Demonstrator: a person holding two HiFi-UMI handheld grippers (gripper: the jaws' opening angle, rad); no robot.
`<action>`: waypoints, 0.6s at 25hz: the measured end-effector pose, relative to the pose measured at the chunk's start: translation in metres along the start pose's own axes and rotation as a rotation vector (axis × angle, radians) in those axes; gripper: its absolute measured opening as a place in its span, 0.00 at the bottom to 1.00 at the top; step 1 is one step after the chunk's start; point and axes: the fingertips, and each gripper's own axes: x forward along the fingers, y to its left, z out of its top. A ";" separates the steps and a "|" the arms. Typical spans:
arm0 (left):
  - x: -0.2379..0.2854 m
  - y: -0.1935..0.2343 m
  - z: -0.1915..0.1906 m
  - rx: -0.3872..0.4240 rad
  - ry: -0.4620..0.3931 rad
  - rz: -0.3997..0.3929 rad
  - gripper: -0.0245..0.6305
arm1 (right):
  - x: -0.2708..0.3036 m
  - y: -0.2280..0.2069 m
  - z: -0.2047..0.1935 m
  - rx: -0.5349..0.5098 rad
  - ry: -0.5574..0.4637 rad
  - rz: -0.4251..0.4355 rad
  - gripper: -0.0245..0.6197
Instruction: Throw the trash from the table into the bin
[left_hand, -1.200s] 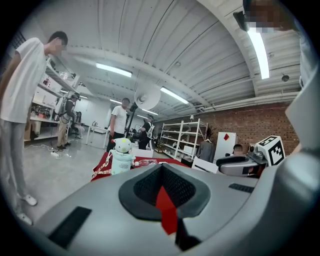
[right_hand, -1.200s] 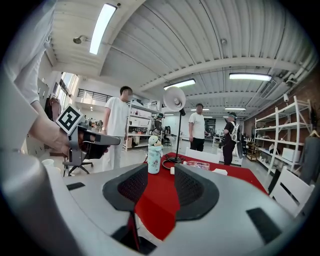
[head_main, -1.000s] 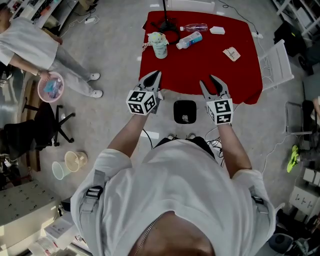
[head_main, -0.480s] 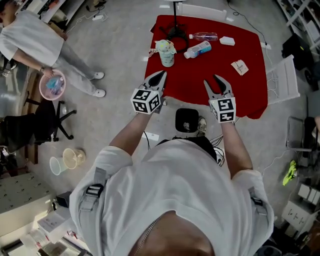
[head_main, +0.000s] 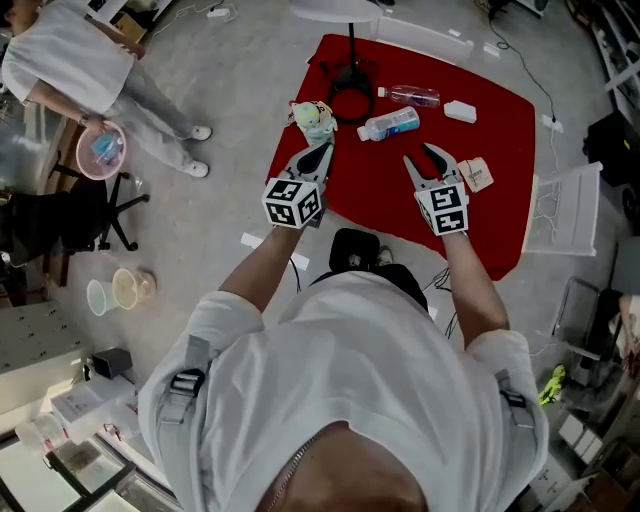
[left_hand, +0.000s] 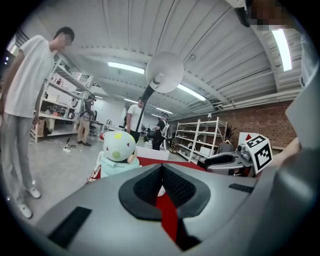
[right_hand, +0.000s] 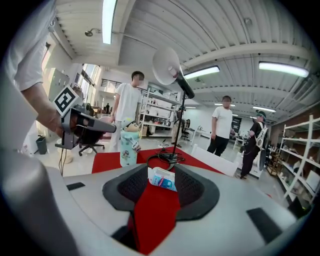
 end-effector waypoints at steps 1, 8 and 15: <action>0.006 -0.001 -0.002 -0.004 0.003 0.013 0.05 | 0.005 -0.006 -0.004 -0.011 0.009 0.020 0.30; 0.035 -0.003 -0.014 -0.035 0.030 0.107 0.05 | 0.045 -0.023 -0.027 -0.122 0.079 0.237 0.30; 0.044 0.000 -0.022 -0.056 0.041 0.203 0.05 | 0.087 -0.020 -0.044 -0.318 0.147 0.420 0.36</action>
